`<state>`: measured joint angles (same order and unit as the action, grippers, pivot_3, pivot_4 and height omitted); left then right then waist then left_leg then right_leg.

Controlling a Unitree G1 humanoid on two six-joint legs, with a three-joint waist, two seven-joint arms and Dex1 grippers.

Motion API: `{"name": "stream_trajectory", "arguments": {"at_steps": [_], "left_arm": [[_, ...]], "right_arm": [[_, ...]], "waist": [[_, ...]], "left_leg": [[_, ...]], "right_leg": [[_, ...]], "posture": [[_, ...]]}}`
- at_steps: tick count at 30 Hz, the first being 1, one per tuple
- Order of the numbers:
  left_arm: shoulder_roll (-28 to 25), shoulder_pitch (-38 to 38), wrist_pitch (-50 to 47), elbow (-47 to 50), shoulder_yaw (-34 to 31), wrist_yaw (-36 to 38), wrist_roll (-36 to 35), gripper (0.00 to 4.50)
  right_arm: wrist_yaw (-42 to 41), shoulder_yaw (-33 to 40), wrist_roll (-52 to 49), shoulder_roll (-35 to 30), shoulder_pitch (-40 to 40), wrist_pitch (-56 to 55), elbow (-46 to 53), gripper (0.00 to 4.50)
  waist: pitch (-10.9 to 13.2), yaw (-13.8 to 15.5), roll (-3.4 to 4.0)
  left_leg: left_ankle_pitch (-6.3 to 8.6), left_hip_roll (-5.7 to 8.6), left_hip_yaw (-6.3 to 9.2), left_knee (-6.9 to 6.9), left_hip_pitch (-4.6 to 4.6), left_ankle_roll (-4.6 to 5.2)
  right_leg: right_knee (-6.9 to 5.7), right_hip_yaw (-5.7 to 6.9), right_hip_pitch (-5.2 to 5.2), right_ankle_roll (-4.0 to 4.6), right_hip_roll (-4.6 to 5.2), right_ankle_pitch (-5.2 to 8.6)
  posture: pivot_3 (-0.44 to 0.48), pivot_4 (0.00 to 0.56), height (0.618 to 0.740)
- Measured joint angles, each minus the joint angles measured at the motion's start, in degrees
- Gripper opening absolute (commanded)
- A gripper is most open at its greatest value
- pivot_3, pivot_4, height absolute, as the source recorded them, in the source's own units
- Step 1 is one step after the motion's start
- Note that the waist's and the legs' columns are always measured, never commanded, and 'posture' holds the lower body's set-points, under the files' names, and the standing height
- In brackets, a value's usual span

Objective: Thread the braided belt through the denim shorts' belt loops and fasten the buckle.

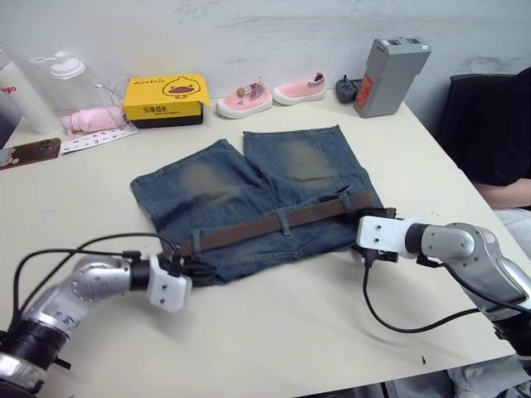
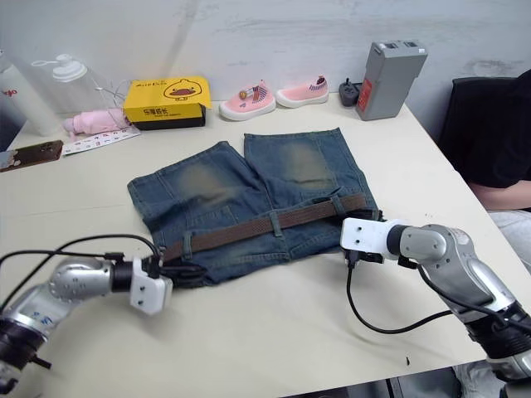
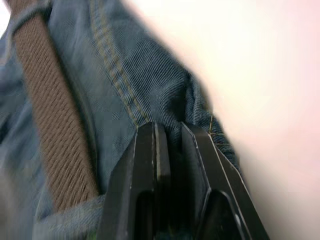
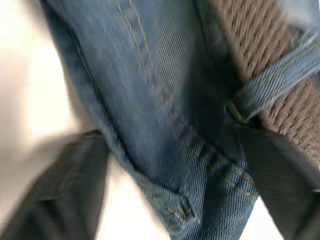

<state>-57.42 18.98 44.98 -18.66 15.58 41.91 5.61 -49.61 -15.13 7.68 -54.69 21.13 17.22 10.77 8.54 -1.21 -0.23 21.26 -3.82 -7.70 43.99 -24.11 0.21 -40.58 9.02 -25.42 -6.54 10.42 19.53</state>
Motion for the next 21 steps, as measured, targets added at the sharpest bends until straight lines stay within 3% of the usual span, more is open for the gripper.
{"name": "stream_trajectory", "arguments": {"at_steps": [3,5,6,14,17,21], "left_arm": [[-0.74,5.58,2.99,-9.66,-0.55,-1.78,3.96,0.67],[-1.13,7.11,4.49,-12.79,-0.72,-2.64,5.64,0.67],[-1.4,8.22,6.08,-15.32,-0.88,-3.04,6.47,0.67],[-1.4,7.07,7.87,-17.23,-2.34,-2.07,4.78,0.67],[-1.4,4.44,6.69,-15.56,-3.65,-1.49,2.67,1.5],[-1.36,-0.46,2.53,-10.21,-7.01,-1.4,-1.4,2.95]], "right_arm": [[-2.88,0.53,-2.51,0.91,0.12,5.28,1.09,1.04],[-4.1,0.84,-3.96,1.0,0.03,7.74,2.04,0.26],[-5.39,1.72,-5.86,1.45,0.03,10.65,2.85,0.09],[-6.17,2.72,-8.75,3.18,0.71,15.76,3.63,0.09],[-5.6,2.74,-8.76,3.65,0.7,15.9,3.53,0.0],[-6.08,8.68,-15.65,5.48,0.13,23.07,5.22,1.44]], "waist": [[-0.04,-0.18,-0.02],[-0.04,-0.25,-0.02],[-0.03,-0.35,-0.01],[-0.01,-0.77,0.02],[-0.01,-0.96,0.02],[0.11,-0.87,0.2]], "left_leg": [[0.0,0.02,0.02,0.0,-0.06,0.01],[0.0,0.02,0.0,0.0,-0.06,0.01],[0.01,0.01,-0.03,-0.02,-0.07,0.02],[0.01,-0.04,-0.13,-0.08,-0.06,0.01],[0.02,-0.06,-0.16,-0.1,-0.05,0.0],[0.04,-0.03,-0.17,-0.11,-0.05,0.03]], "right_leg": [[-0.01,0.03,-0.03,0.0,0.0,0.0],[-0.01,0.04,-0.05,0.0,0.01,0.0],[0.01,0.08,-0.08,0.01,0.02,0.01],[0.03,0.12,-0.16,0.05,0.02,0.04],[0.03,0.12,-0.17,0.05,0.03,0.04],[0.06,0.11,-0.18,0.05,0.06,0.04]], "posture": [[0.0,0.15,0.67],[0.0,0.15,0.67],[0.0,0.15,0.67],[0.0,0.15,0.67],[0.0,0.15,0.67],[0.0,0.15,0.67]]}}
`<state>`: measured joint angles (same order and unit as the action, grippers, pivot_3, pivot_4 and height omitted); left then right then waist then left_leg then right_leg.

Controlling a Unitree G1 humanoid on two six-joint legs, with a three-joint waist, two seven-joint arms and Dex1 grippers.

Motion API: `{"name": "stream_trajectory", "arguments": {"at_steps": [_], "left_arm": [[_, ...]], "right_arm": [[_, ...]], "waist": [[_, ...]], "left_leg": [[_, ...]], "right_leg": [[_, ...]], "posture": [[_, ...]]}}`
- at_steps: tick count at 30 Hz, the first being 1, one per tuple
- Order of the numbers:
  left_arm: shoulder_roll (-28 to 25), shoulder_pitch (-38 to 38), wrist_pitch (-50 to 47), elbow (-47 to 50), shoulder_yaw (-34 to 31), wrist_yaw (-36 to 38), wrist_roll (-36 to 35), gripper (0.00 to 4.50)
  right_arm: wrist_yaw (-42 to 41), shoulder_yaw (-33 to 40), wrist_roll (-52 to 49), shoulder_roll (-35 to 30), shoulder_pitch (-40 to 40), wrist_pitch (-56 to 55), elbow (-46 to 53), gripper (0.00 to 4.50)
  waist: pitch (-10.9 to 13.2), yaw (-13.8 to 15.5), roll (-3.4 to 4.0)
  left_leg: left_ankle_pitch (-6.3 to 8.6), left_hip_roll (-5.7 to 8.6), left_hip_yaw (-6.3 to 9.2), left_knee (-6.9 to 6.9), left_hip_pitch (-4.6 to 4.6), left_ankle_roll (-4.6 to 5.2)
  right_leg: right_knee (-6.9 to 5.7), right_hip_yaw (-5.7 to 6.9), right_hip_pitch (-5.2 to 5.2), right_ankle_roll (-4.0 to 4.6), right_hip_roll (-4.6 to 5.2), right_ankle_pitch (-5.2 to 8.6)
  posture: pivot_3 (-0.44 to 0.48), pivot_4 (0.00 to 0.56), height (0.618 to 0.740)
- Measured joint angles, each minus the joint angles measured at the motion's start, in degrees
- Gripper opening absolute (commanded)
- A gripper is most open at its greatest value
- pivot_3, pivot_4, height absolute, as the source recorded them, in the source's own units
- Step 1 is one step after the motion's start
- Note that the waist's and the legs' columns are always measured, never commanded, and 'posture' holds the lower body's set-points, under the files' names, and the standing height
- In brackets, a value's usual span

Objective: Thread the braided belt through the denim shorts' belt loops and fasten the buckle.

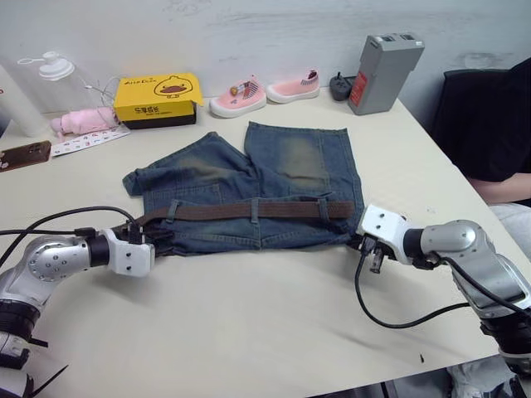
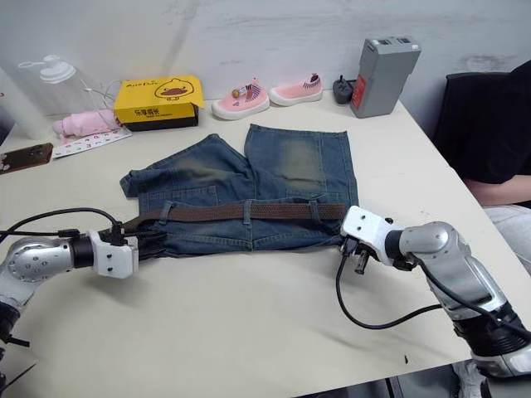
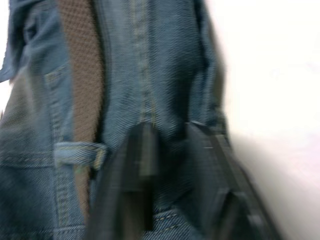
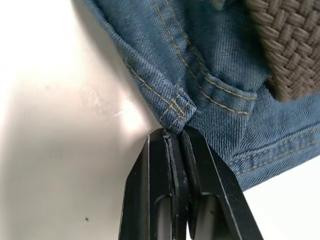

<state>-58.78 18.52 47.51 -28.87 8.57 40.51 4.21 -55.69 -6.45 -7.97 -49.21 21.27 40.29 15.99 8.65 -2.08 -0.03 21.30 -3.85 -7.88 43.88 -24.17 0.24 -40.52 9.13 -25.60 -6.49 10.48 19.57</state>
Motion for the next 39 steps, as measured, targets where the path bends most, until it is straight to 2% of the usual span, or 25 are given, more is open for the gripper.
{"name": "stream_trajectory", "arguments": {"at_steps": [3,5,6,7,10,13,15,19,23,26,28,31,33,34,35,39], "left_arm": [[-0.71,-3.15,-3.59,4.85,-2.14,0.68,-1.97,3.93],[-1.55,-5.92,-7.71,9.7,-3.81,2.74,-4.59,4.05],[-1.76,-6.72,-8.82,10.99,-4.22,3.25,-5.34,4.05],[-1.93,-7.63,-10.14,12.54,-4.63,3.83,-6.14,4.05],[-2.08,-10.79,-16.22,18.75,-5.77,6.77,-9.02,4.05],[-2.08,-11.63,-18.72,21.08,-6.41,8.03,-9.61,4.05],[-2.02,-11.65,-19.42,21.45,-7.05,8.85,-9.47,4.05],[-1.88,-11.15,-16.18,19.87,-7.59,8.25,-7.02,4.05],[-1.97,-9.75,-9.22,16.2,-7.79,4.87,-2.0,4.05],[-2.08,-9.06,-5.65,13.73,-8.04,2.49,0.93,4.05],[-2.07,-9.13,-4.65,12.75,-8.22,1.49,1.44,4.05],[-2.07,-10.15,-4.28,12.49,-8.99,0.46,1.46,4.05],[-2.07,-11.34,-4.42,12.54,-10.01,0.33,0.71,4.05],[-2.07,-11.57,-4.45,12.54,-10.16,0.33,0.51,4.27],[-2.07,-11.92,-4.63,12.58,-10.38,0.37,0.16,4.5],[-2.34,-13.56,-6.14,12.53,-12.12,0.93,-2.1,4.5]], "right_arm": [[-1.78,3.45,-5.07,-0.24,1.96,4.95,0.88,2.58],[-2.22,6.64,-8.78,-0.47,6.36,9.12,1.0,3.67],[-2.11,7.09,-9.61,-0.24,8.04,10.31,0.6,3.89],[-1.9,7.4,-10.5,0.03,9.97,11.65,-0.04,4.46],[-0.69,8.89,-14.48,2.72,18.65,17.92,-4.25,4.46],[0.28,8.26,-15.99,4.63,22.0,21.11,-6.89,4.46],[1.87,5.89,-16.06,7.67,26.06,23.86,-12.0,4.46],[2.77,0.0,-14.76,9.21,27.85,25.01,-20.22,4.46],[2.77,-2.1,-13.95,9.96,27.74,24.54,-25.57,4.46],[2.63,-2.1,-13.97,11.07,27.84,23.47,-27.63,3.73],[2.52,-1.96,-14.01,11.44,27.86,23.17,-28.53,2.73],[1.94,-1.8,-14.64,12.0,27.84,22.64,-29.54,1.57],[1.43,-1.79,-15.3,12.09,27.71,22.49,-29.53,0.48],[1.37,-1.79,-15.33,12.09,27.64,22.43,-29.53,0.11],[1.36,-1.79,-15.37,12.09,27.58,22.33,-29.53,0.05],[1.67,-1.68,-15.54,12.62,27.49,22.17,-29.53,0.05]], "waist": [[0.08,-0.1,0.1],[0.12,-0.19,0.16],[0.12,-0.31,0.17],[0.13,-0.41,0.18],[0.16,-0.3,0.19],[0.16,-0.09,0.19],[0.16,-0.17,0.19],[0.17,-0.06,0.17],[0.18,0.14,0.17],[0.18,0.13,0.18],[0.18,0.04,0.18],[0.18,-0.14,0.18],[0.18,-0.27,0.18],[0.18,-0.3,0.18],[0.18,-0.35,0.18],[0.18,-0.73,0.17]], "left_leg": [[0.03,-0.01,-0.03,-0.02,0.0,0.01],[0.04,-0.01,-0.07,-0.1,0.03,0.01],[0.04,-0.02,-0.08,-0.1,0.03,0.0],[0.04,-0.02,-0.12,-0.11,0.03,0.0],[0.03,0.0,-0.15,-0.24,0.01,-0.01],[0.03,0.03,-0.2,-0.35,0.0,0.0],[0.03,0.04,-0.32,-0.37,0.01,0.0],[0.03,0.07,-0.51,-0.5,-0.05,0.0],[0.02,0.08,-0.6,-0.54,-0.04,-0.02],[-0.05,0.06,-0.59,-0.53,-0.01,-0.07],[-0.08,0.04,-0.56,-0.51,0.02,-0.09],[-0.12,0.02,-0.51,-0.53,0.01,-0.13],[-0.13,0.02,-0.51,-0.53,-0.04,-0.13],[-0.13,0.02,-0.51,-0.54,-0.03,-0.13],[-0.13,0.02,-0.51,-0.54,-0.04,-0.13],[-0.12,0.02,-0.51,-0.58,-0.04,-0.13]], "right_leg": [[0.05,0.0,-0.01,0.0,0.0,0.0],[0.09,0.0,-0.01,0.0,0.01,0.0],[0.09,-0.01,-0.03,0.0,0.01,0.0],[0.08,-0.02,-0.05,0.0,0.01,0.0],[0.13,0.0,-0.09,0.0,0.01,0.0],[0.23,0.01,-0.1,0.0,0.01,0.0],[0.21,0.0,-0.12,-0.03,0.01,-0.02],[0.12,0.06,-0.18,-0.05,0.02,-0.03],[0.12,0.06,-0.18,-0.05,0.02,-0.03],[0.14,0.05,-0.19,-0.05,0.02,-0.03],[0.13,0.02,-0.23,-0.05,0.03,-0.03],[0.04,-0.04,-0.34,-0.03,0.04,-0.03],[0.0,-0.05,-0.42,-0.03,0.05,-0.03],[-0.01,-0.05,-0.42,-0.03,0.05,-0.03],[-0.01,-0.04,-0.43,-0.03,0.05,-0.03],[-0.01,-0.04,-0.44,-0.03,0.05,-0.03]], "posture": [[0.0,0.15,0.67],[0.0,0.15,0.67],[0.0,0.15,0.67],[0.0,0.15,0.67],[0.0,0.15,0.67],[0.0,0.15,0.67],[0.0,0.15,0.67],[0.0,0.15,0.67],[0.0,0.15,0.67],[0.0,0.15,0.67],[0.0,0.15,0.67],[0.0,0.15,0.67],[0.0,0.15,0.67],[0.0,0.15,0.67],[0.0,0.15,0.67],[0.0,0.15,0.67]]}}
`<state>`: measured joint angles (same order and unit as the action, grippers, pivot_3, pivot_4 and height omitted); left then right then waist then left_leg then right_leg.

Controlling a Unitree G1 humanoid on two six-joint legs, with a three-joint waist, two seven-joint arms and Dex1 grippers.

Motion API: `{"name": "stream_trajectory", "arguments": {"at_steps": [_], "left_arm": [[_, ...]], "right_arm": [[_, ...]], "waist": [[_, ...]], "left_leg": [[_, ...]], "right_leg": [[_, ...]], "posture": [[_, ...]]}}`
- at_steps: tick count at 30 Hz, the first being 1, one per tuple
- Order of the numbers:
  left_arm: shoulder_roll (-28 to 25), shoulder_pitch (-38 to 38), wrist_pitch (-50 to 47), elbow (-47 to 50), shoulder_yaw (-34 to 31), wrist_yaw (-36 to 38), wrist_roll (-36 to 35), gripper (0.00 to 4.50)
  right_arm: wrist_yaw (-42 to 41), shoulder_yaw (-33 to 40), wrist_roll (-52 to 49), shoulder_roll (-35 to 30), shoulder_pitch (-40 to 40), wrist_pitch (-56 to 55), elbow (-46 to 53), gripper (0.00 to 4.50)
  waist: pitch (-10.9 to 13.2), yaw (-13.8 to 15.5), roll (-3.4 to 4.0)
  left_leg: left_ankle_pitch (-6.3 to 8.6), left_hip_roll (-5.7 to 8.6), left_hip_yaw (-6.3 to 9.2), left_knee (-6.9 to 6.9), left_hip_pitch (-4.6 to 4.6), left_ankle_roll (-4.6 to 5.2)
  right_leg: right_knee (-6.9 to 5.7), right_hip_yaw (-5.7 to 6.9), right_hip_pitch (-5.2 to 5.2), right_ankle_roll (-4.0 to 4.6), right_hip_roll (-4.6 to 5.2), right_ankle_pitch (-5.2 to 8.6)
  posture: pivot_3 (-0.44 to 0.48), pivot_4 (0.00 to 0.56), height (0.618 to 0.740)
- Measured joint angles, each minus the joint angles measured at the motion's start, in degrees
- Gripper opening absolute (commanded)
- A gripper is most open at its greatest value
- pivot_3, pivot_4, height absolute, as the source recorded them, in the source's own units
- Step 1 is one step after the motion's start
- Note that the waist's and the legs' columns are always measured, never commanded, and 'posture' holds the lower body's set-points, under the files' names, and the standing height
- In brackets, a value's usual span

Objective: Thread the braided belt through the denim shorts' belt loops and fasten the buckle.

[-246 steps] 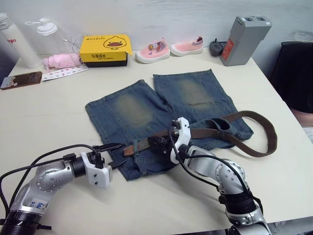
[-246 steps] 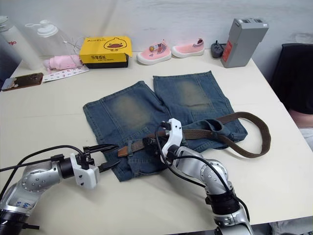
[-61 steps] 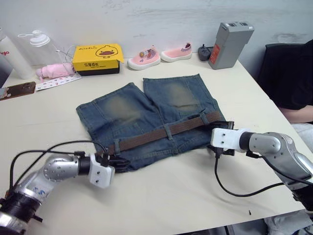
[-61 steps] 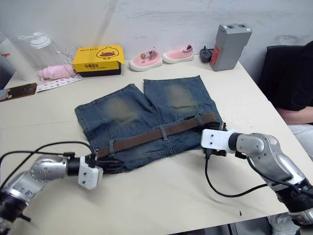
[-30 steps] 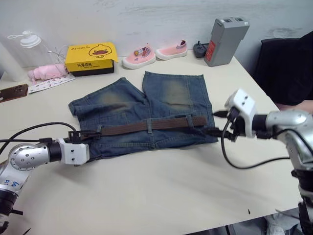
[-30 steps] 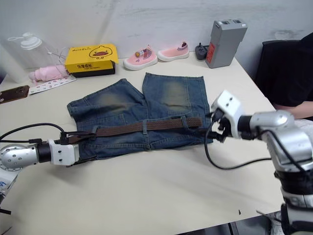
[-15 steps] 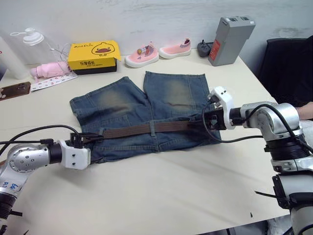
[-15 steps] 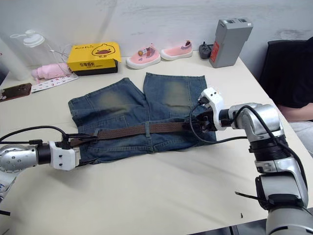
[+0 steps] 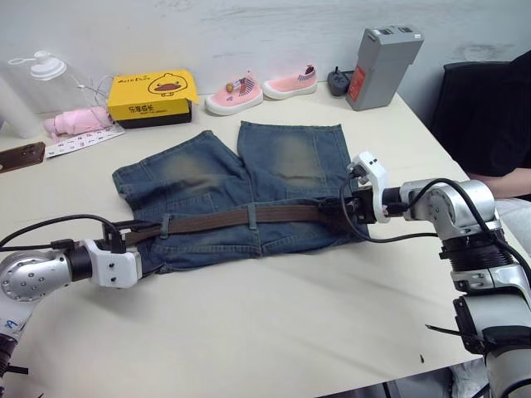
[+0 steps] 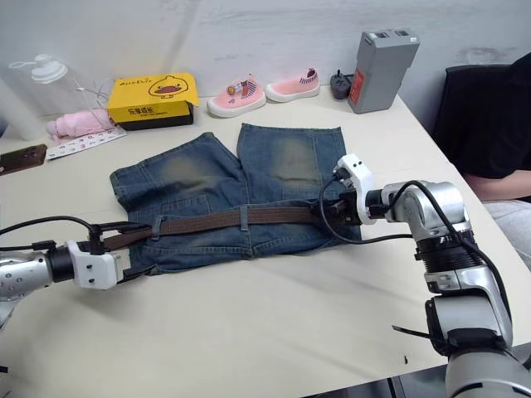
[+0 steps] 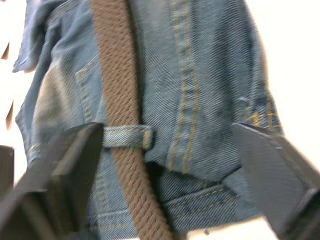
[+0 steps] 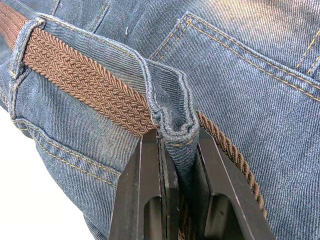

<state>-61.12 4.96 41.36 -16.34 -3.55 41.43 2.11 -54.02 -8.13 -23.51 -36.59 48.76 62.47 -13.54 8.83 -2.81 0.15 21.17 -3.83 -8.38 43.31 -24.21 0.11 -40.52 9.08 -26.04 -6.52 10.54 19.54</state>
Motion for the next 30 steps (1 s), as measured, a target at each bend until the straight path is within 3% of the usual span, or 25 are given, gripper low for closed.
{"name": "stream_trajectory", "arguments": {"at_steps": [6,10,14,16,18,21,25,30], "left_arm": [[-1.23,-3.44,-1.83,0.88,-1.67,1.62,-2.27,4.5],[-6.15,-13.12,-19.52,5.73,-7.22,13.85,-16.25,4.5],[-6.9,-12.82,-37.23,8.98,-10.4,20.91,-28.38,4.5],[-6.8,-6.56,-48.07,9.01,-11.37,22.91,-34.74,4.5],[-6.16,-1.95,-53.22,8.46,-11.24,23.23,-37.08,4.5],[-1.9,11.0,-65.57,3.32,-8.62,22.5,-39.8,4.5],[3.54,18.94,-71.37,-3.72,-3.25,22.64,-36.97,4.5],[6.68,23.59,-71.33,-9.84,0.27,23.74,-32.19,4.5]], "right_arm": [[0.61,0.06,0.01,0.79,0.0,-0.61,-0.05,0.05],[2.35,1.21,0.21,1.81,0.03,-1.98,-1.35,0.05],[3.31,1.64,0.73,2.56,0.01,-2.52,-1.44,0.05],[3.83,1.73,1.04,3.0,-0.14,-3.18,-1.35,0.05],[4.01,1.75,1.41,3.09,-0.35,-3.76,-1.15,0.05],[4.59,1.77,1.59,3.35,-1.37,-4.32,1.14,0.05],[5.58,1.95,1.53,3.2,-2.82,-3.43,5.14,0.05],[6.68,2.45,1.21,3.05,-3.9,-1.8,8.7,0.05]], "waist": [[0.0,-0.52,0.0],[0.07,-0.49,-0.11],[0.21,-0.44,-0.35],[0.29,-0.37,-0.48],[0.29,-0.34,-0.5],[0.27,-0.43,-0.52],[0.35,-0.52,-0.67],[0.54,-0.47,-0.99]], "left_leg": [[0.0,-0.01,-0.04,-0.05,0.0,0.0],[0.0,-0.03,-0.22,-0.09,-0.1,-0.01],[-0.01,-0.04,-0.21,-0.05,-0.13,-0.02],[-0.04,-0.03,-0.18,-0.03,-0.12,-0.07],[-0.05,-0.01,-0.17,-0.03,-0.13,-0.07],[-0.06,0.04,-0.22,-0.07,-0.12,-0.06],[-0.07,0.03,-0.3,-0.1,-0.14,-0.09],[-0.08,0.02,-0.42,-0.07,-0.22,-0.1]], "right_leg": [[-0.02,-0.02,-0.09,0.0,0.0,0.0],[-0.17,-0.02,-0.36,0.01,0.03,0.0],[-0.14,-0.03,-0.37,0.01,0.03,0.0],[-0.14,-0.03,-0.35,0.02,0.01,-0.01],[-0.18,-0.04,-0.34,0.02,0.01,-0.01],[-0.34,-0.06,-0.35,0.01,-0.02,-0.01],[-0.33,-0.02,-0.39,0.01,-0.08,-0.01],[-0.31,0.01,-0.41,0.01,-0.09,-0.01]], "posture": [[0.0,0.15,0.67],[0.0,0.15,0.67],[0.0,0.15,0.67],[0.0,0.15,0.67],[0.0,0.15,0.67],[0.0,0.15,0.67],[0.0,0.15,0.67],[0.0,0.15,0.67]]}}
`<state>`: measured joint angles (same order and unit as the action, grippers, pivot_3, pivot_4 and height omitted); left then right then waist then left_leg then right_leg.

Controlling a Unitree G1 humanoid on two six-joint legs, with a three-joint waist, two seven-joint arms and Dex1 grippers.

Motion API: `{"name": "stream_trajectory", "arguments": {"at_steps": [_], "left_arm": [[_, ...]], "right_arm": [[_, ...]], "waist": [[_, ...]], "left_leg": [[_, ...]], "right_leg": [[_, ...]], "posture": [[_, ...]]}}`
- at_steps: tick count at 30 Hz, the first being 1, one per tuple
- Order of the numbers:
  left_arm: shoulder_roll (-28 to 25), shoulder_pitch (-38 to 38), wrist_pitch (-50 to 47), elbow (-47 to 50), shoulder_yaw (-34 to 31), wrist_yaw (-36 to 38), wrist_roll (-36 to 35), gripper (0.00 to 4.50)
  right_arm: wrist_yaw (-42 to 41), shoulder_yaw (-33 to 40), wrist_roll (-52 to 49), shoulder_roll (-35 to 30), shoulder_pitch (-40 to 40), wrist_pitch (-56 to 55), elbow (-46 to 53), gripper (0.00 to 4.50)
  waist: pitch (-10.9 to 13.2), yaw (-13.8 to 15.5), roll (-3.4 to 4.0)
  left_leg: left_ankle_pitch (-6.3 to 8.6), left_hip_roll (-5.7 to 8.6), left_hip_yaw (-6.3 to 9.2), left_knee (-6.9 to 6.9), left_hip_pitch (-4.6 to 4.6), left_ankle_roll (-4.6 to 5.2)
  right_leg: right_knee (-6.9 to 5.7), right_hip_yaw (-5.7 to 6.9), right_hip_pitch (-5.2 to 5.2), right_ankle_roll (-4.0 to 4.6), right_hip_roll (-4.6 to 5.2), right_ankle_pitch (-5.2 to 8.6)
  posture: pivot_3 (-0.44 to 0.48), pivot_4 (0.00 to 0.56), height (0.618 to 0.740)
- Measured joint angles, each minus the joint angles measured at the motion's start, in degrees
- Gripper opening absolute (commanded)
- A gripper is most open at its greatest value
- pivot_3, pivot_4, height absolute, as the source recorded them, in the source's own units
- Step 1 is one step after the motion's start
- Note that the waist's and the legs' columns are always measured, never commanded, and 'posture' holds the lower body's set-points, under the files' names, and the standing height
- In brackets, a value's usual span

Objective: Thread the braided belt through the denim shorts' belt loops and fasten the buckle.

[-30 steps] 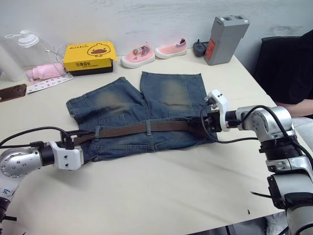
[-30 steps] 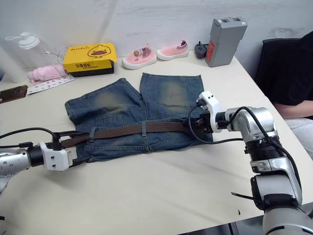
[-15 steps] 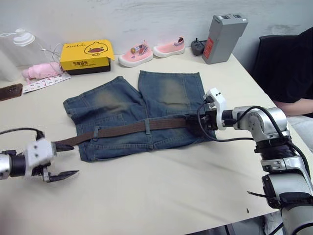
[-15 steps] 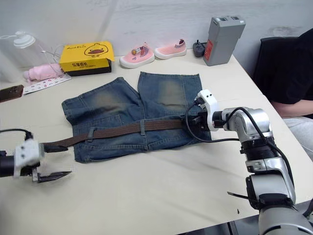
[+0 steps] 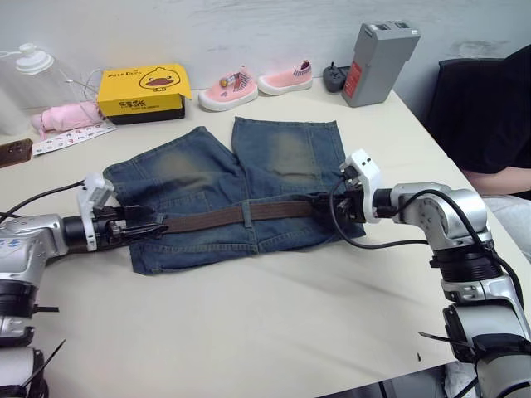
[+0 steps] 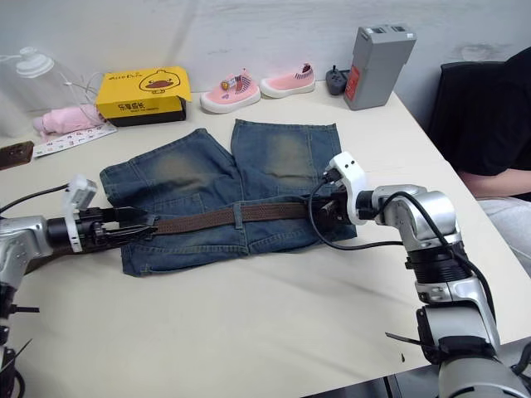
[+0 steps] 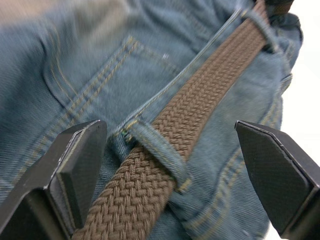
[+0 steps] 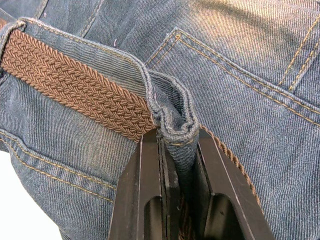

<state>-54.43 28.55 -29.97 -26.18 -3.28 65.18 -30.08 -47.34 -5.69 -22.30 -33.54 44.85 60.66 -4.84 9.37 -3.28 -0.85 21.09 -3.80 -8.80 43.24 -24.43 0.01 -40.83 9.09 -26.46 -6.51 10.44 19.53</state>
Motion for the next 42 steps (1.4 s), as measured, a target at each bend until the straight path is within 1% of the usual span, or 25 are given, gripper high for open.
{"name": "stream_trajectory", "arguments": {"at_steps": [1,2,4,7,8,9,10,11,12,14,22,26,28,30,33,37,38,40,41,42], "left_arm": [[0.77,1.44,0.03,-1.78,0.5,0.59,1.04,4.5],[1.91,3.93,0.08,-4.98,1.28,0.97,2.56,4.23],[2.71,5.53,0.78,-8.17,2.12,1.76,4.35,3.76],[2.95,6.43,2.59,-10.83,2.11,4.08,5.99,2.47],[2.95,6.42,2.79,-10.86,2.11,4.92,6.15,2.14],[2.95,6.37,3.28,-10.95,2.11,6.3,6.68,1.65],[2.95,6.37,3.48,-10.95,2.11,6.89,6.86,1.34],[2.94,6.36,3.76,-10.95,2.11,7.52,7.14,0.9],[2.9,6.34,3.93,-10.9,2.09,8.1,7.38,0.67],[2.66,6.26,4.55,-10.71,2.09,9.47,8.06,0.66],[2.82,6.41,6.61,-10.63,2.07,9.93,9.81,0.66],[4.8,8.89,7.7,-11.32,2.04,9.17,11.17,0.66],[6.62,12.86,9.87,-15.27,2.04,6.94,12.76,0.66],[7.61,15.14,11.67,-17.62,2.05,5.41,13.91,0.66],[9.73,20.63,17.59,-24.18,2.02,-0.04,16.54,0.66],[10.44,23.63,21.78,-27.06,1.13,-3.13,17.25,0.66],[10.35,24.45,23.23,-27.65,-0.58,-2.75,16.71,0.66],[9.18,22.97,22.64,-24.12,-2.47,-0.71,14.88,0.66],[8.01,20.65,21.65,-19.86,-3.91,0.93,13.08,0.66],[7.67,19.98,21.36,-18.76,-4.35,1.4,12.49,0.66]], "right_arm": [[0.33,0.51,-0.33,-0.04,-0.46,0.55,0.61,0.05],[0.75,1.29,-0.62,-0.05,-0.97,1.21,1.58,0.05],[1.15,1.66,-1.17,-0.01,-1.32,2.06,3.18,0.05],[1.92,1.89,-1.75,-0.01,-2.04,2.86,4.9,0.05],[2.07,1.97,-1.81,-0.01,-2.19,3.1,5.05,0.05],[2.37,2.15,-1.91,-0.01,-2.44,3.26,5.34,0.05],[2.53,2.2,-1.91,-0.02,-2.46,3.3,5.41,0.05],[2.67,2.22,-1.91,-0.02,-2.46,3.33,5.45,0.05],[2.76,2.23,-1.91,-0.03,-2.46,3.33,5.46,0.05],[3.07,2.23,-1.91,-0.07,-2.46,3.31,5.46,0.05],[3.45,2.23,-1.9,-0.08,-2.45,3.18,5.45,0.05],[4.71,3.27,-1.67,-0.08,-2.38,1.95,4.18,0.05],[5.64,3.76,-1.02,0.3,-0.96,-0.09,1.5,0.05],[6.14,3.85,-0.63,0.52,-0.01,-1.61,-0.1,0.05],[7.57,4.61,0.4,1.54,2.29,-5.91,-4.26,0.05],[8.27,6.15,0.56,2.2,3.31,-8.44,-5.6,0.05],[7.88,7.41,-0.43,2.18,2.79,-9.27,-4.04,0.05],[6.33,9.99,-2.8,1.47,0.51,-9.49,0.49,0.05],[4.97,11.72,-4.74,0.69,-1.46,-9.48,4.08,0.05],[4.49,12.19,-5.33,0.41,-2.13,-9.47,5.13,0.05]], "waist": [[0.02,0.03,-0.04],[0.03,0.23,-0.06],[0.04,0.11,-0.08],[0.05,0.01,-0.09],[0.05,0.06,-0.09],[0.05,0.12,-0.1],[0.05,0.14,-0.1],[0.05,0.16,-0.1],[0.05,0.16,-0.1],[0.05,0.15,-0.1],[0.05,0.14,-0.1],[0.08,0.35,-0.16],[0.09,0.7,-0.17],[0.09,0.75,-0.17],[0.09,0.75,-0.17],[0.09,0.73,-0.17],[0.09,0.63,-0.17],[0.11,0.45,-0.2],[0.12,0.35,-0.2],[0.12,0.31,-0.2]], "left_leg": [[0.0,0.0,-0.01,0.01,-0.02,0.0],[0.0,0.01,-0.06,0.04,-0.07,0.0],[-0.01,0.0,-0.13,0.03,-0.07,-0.01],[-0.01,0.0,-0.16,0.02,-0.08,-0.01],[-0.01,0.0,-0.16,0.02,-0.08,-0.01],[-0.01,0.01,-0.16,0.03,-0.09,-0.01],[-0.01,0.01,-0.16,0.04,-0.09,-0.01],[-0.01,0.01,-0.16,0.05,-0.09,-0.01],[-0.01,0.01,-0.16,0.05,-0.09,-0.01],[-0.01,0.01,-0.15,0.04,-0.09,-0.01],[-0.01,0.01,-0.15,0.04,-0.09,-0.01],[-0.02,0.02,-0.12,0.13,-0.16,0.01],[-0.03,0.02,-0.03,0.35,-0.31,0.03],[-0.04,0.02,0.03,0.44,-0.39,0.06],[-0.04,0.02,0.2,0.69,-0.7,0.08],[-0.03,0.02,0.27,0.68,-0.8,0.09],[-0.02,0.03,0.27,0.65,-0.85,0.12],[-0.02,0.03,0.33,0.6,-0.9,0.12],[-0.02,0.03,0.35,0.54,-0.9,0.12],[-0.01,0.04,0.35,0.51,-0.89,0.12]], "right_leg": [[-0.01,0.01,0.01,0.0,0.0,0.0],[0.0,0.04,0.01,0.0,0.0,0.0],[0.0,0.03,0.0,0.0,0.0,0.0],[0.01,0.04,-0.02,0.0,-0.01,0.0],[0.01,0.04,-0.02,0.0,-0.01,0.0],[0.01,0.04,-0.02,0.0,0.0,0.0],[0.01,0.04,-0.02,0.0,0.01,0.0],[0.01,0.04,-0.01,0.0,0.01,0.0],[0.01,0.04,-0.01,0.0,0.01,0.0],[0.01,0.04,-0.01,0.0,0.01,0.0],[0.01,0.04,-0.01,0.0,0.01,0.0],[-0.03,0.06,-0.01,-0.01,0.02,0.0],[-0.09,0.12,-0.02,-0.04,0.02,-0.03],[-0.11,0.15,-0.05,-0.06,0.02,-0.05],[-0.18,0.28,-0.16,-0.08,0.03,-0.07],[-0.15,0.36,-0.19,-0.08,0.03,-0.07],[-0.11,0.37,-0.22,-0.08,0.03,-0.07],[-0.05,0.42,-0.26,-0.08,0.03,-0.06],[-0.01,0.42,-0.26,-0.08,0.02,-0.06],[0.0,0.42,-0.26,-0.08,0.02,-0.07]], "posture": [[0.0,0.15,0.67],[0.0,0.15,0.67],[0.0,0.15,0.67],[0.0,0.15,0.67],[0.0,0.15,0.67],[0.0,0.15,0.67],[0.0,0.15,0.67],[0.0,0.15,0.67],[0.0,0.15,0.67],[0.0,0.15,0.67],[0.0,0.15,0.67],[0.0,0.15,0.67],[0.0,0.15,0.67],[0.0,0.15,0.67],[0.0,0.15,0.67],[0.0,0.15,0.67],[0.0,0.15,0.67],[0.0,0.15,0.67],[0.0,0.15,0.67],[0.0,0.15,0.67]]}}
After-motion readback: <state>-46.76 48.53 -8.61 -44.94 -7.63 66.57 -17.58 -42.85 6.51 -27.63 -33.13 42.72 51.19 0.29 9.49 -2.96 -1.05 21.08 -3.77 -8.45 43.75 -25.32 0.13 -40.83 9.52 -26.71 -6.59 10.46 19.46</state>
